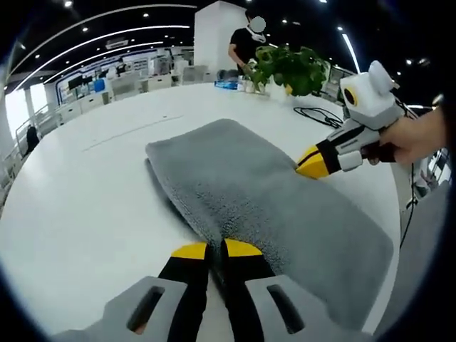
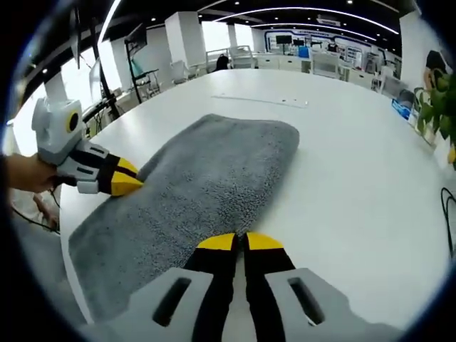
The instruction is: Fold the towel on the table until its edges align and the towel forms a compact rectangular stack.
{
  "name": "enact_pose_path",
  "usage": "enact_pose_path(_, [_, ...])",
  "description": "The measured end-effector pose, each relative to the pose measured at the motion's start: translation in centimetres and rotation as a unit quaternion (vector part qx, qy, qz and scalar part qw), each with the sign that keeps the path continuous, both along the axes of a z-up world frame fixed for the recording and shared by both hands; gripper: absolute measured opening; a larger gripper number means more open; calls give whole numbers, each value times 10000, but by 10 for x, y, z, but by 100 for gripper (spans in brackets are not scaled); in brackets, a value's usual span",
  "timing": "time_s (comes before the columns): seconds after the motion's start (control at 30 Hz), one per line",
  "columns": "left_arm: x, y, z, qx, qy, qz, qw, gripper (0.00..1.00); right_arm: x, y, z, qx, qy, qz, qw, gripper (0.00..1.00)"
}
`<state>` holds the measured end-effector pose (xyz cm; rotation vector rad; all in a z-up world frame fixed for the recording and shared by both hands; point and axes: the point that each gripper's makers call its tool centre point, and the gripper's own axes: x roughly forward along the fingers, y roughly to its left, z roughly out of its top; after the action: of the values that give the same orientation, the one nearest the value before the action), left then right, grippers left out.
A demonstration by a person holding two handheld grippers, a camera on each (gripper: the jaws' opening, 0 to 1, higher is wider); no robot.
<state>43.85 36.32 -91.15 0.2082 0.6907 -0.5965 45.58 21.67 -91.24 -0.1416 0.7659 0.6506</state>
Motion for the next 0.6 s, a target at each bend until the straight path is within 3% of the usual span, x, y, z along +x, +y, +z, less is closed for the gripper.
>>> enact_pose_path(0.2, [0,-1,2,201,-11,79,9998,7,0,-1,1,26,107,-60,9999,4])
enact_pose_path(0.27, [-1,2,1,-205,419,605,9971,8,-1,-1,2,-165,119,115,9997,4])
enact_pose_path(0.33, [1,5,3,-364,482,808,9949,9,0,0,2,-294,126,212,9993,4])
enact_pose_path(0.6, [-5,6,18,-535,485,634,9954,25,-3,-1,12,-118,113,249,9996,8])
